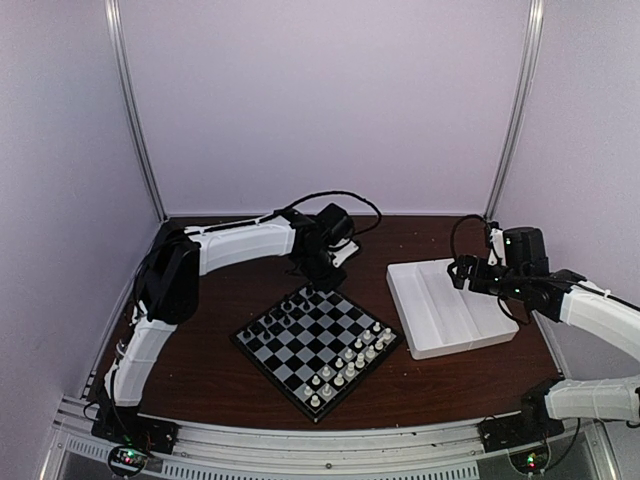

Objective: Set up the chess pieces on the board
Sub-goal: Place the chess piece on the chessboard.

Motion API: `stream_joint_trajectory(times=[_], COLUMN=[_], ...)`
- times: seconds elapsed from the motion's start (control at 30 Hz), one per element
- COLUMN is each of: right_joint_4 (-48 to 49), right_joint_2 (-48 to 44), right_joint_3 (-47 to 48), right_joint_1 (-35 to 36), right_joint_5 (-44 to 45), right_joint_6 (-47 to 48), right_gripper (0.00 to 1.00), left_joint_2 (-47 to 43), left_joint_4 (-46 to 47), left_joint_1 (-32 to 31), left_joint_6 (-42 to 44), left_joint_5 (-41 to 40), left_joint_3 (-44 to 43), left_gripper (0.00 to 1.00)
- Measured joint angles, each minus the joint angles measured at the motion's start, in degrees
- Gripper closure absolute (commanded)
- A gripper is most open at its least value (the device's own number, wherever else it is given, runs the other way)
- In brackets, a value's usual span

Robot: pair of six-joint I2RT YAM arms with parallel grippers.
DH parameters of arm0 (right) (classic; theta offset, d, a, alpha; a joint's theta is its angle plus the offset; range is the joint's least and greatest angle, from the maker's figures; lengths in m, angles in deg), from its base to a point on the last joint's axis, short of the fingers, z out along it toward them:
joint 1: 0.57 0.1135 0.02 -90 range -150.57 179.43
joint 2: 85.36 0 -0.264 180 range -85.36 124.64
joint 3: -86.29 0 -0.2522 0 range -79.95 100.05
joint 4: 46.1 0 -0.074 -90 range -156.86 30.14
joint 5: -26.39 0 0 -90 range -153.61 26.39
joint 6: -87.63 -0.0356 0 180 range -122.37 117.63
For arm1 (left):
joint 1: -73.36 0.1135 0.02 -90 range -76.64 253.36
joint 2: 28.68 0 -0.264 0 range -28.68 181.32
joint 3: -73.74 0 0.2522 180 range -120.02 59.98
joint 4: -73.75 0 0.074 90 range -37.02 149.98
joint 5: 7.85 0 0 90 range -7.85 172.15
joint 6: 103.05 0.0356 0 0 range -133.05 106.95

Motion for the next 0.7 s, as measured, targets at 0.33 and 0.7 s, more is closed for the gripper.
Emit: stream_joint_trajectory(times=[0.33, 0.7], right_joint_4=[0.00, -0.02], right_joint_2=[0.00, 0.00], right_joint_3=[0.00, 0.00], right_joint_1=[-0.02, -0.02], right_joint_5=[0.02, 0.02], right_joint_6=[0.00, -0.02], right_gripper=[0.00, 0.00], left_joint_2=[0.22, 0.55], left_joint_4=[-0.02, 0.07], left_joint_1=[0.04, 0.26], left_joint_6=[-0.02, -0.02], left_joint_5=[0.00, -0.11], left_joint_3=[0.15, 1.01], left_gripper=[1.00, 0.96])
